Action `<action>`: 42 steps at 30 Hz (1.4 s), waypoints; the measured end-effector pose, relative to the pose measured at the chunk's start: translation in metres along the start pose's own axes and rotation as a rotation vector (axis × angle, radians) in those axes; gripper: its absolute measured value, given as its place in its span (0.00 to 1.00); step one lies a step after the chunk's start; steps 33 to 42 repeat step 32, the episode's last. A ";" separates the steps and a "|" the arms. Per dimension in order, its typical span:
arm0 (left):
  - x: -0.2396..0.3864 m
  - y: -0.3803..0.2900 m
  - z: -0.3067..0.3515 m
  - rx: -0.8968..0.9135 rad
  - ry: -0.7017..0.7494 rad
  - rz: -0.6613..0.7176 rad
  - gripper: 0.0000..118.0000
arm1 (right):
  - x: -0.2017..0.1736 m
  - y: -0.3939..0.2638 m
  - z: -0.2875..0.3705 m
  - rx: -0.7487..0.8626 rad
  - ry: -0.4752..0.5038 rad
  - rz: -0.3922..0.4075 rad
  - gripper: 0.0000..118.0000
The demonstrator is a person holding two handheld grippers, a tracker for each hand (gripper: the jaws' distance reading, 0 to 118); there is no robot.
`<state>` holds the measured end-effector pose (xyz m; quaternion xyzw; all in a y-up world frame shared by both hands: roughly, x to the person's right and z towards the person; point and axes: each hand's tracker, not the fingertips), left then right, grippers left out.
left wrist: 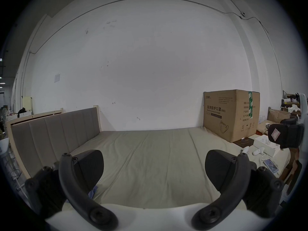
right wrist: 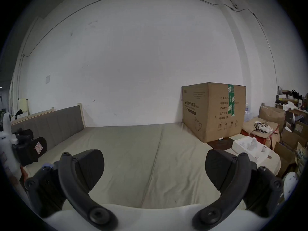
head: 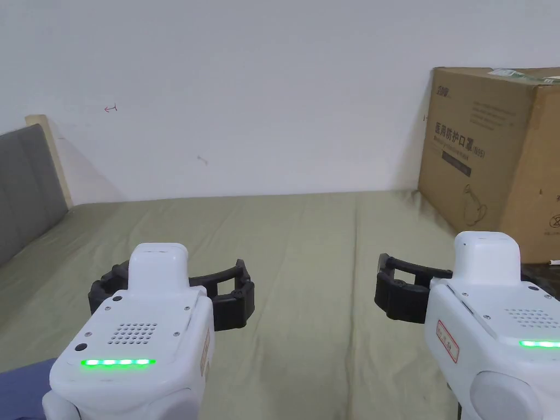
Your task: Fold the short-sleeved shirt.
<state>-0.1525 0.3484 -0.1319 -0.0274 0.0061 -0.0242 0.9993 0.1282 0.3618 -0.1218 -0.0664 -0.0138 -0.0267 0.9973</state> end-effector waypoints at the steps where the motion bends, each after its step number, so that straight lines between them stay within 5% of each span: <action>1: 0.000 0.000 0.000 -0.001 0.002 0.001 1.00 | 0.000 0.000 0.001 0.001 0.016 0.008 1.00; 6: 0.000 0.001 0.000 -0.002 -0.001 0.002 1.00 | -0.003 -0.009 0.010 0.123 0.000 0.053 1.00; 9: 0.001 0.000 0.000 -0.003 -0.004 -0.008 1.00 | -0.009 -0.011 0.014 0.112 -0.028 0.161 1.00; 42: 0.009 -0.007 -0.006 -0.023 -0.016 -0.029 1.00 | -0.004 -0.015 0.005 0.066 0.012 0.152 1.00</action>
